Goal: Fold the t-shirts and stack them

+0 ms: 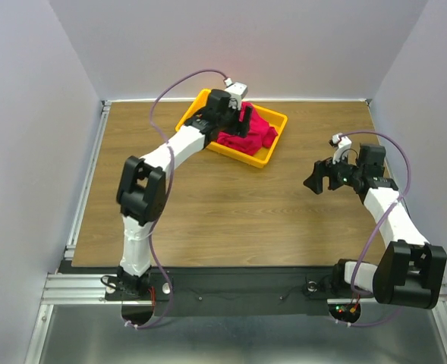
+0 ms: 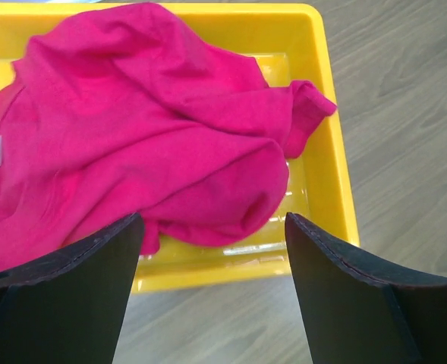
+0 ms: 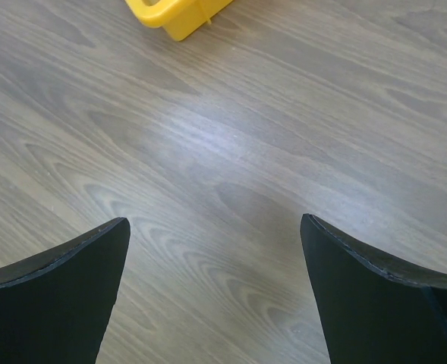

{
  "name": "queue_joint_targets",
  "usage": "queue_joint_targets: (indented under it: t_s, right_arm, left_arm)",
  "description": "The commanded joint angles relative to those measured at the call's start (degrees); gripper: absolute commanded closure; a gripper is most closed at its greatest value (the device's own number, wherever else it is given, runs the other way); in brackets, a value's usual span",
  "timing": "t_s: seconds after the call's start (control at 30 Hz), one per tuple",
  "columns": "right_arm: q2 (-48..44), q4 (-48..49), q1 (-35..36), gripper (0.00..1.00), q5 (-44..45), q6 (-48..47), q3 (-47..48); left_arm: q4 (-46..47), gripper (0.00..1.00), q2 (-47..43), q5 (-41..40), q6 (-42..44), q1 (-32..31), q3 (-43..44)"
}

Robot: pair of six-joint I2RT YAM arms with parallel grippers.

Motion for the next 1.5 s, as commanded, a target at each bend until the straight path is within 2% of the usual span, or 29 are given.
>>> queue_joint_targets:
  t_s: [0.0, 0.17, 0.27, 0.4, 0.5, 0.53, 0.63, 0.8, 1.0, 1.1, 1.23, 1.47]
  right_arm:
    - [-1.5, 2.7, -0.9, 0.00, -4.0, -0.8, -0.3]
    - [-1.7, 2.7, -1.3, 0.00, -5.9, -0.5, -0.8]
    - [-2.0, 2.7, -1.3, 0.00, -7.2, -0.4, -0.9]
    - [-1.9, 2.6, -1.4, 0.00, -7.2, -0.4, -0.7]
    - [-2.1, 2.6, -1.4, 0.00, -7.3, -0.3, -0.8]
    - [-2.1, 2.6, -1.4, 0.00, -7.3, -0.3, -0.8]
    - [-2.2, 2.6, -1.5, 0.00, -7.3, -0.3, -1.0]
    - [-2.7, 2.6, -2.2, 0.00, -8.5, -0.6, -1.4]
    - [-3.7, 2.7, -3.2, 0.00, -8.9, -1.1, -1.9]
    - [-3.7, 2.7, -3.5, 0.00, -9.1, -1.2, -1.9]
    - [-3.7, 2.7, -3.8, 0.00, -9.0, -1.4, -2.0]
    - [-3.0, 2.7, -4.3, 0.00, -8.7, -1.7, -2.1]
  left_arm:
    - [-7.0, 0.14, 9.6, -3.7, 2.8, -2.0, 14.0]
    - [-16.0, 0.14, 21.5, -6.6, 5.6, -3.2, 30.7]
    - [-17.5, 0.13, 25.6, -9.2, 6.4, -4.1, 34.0]
    - [-18.2, 0.16, 28.2, -12.1, 6.9, -4.9, 34.0]
    - [-18.3, 0.35, 29.4, -14.2, 7.5, -5.6, 33.9]
    - [-18.1, 0.64, 29.4, -15.6, 7.5, -5.6, 34.0]
    - [-16.1, 1.00, 27.0, -16.9, 7.7, -5.8, 33.8]
    - [-8.9, 1.00, 17.7, -18.9, 9.4, -7.1, 30.2]
    - [-2.9, 1.00, -1.4, -20.1, 11.7, -9.7, 24.3]
    - [-0.4, 1.00, -7.3, -19.5, 11.2, -10.1, 21.3]
    - [-0.3, 1.00, -15.8, -16.4, 7.8, -10.6, 21.6]
    - [1.0, 1.00, -24.6, -7.9, 3.3, -10.9, 20.1]
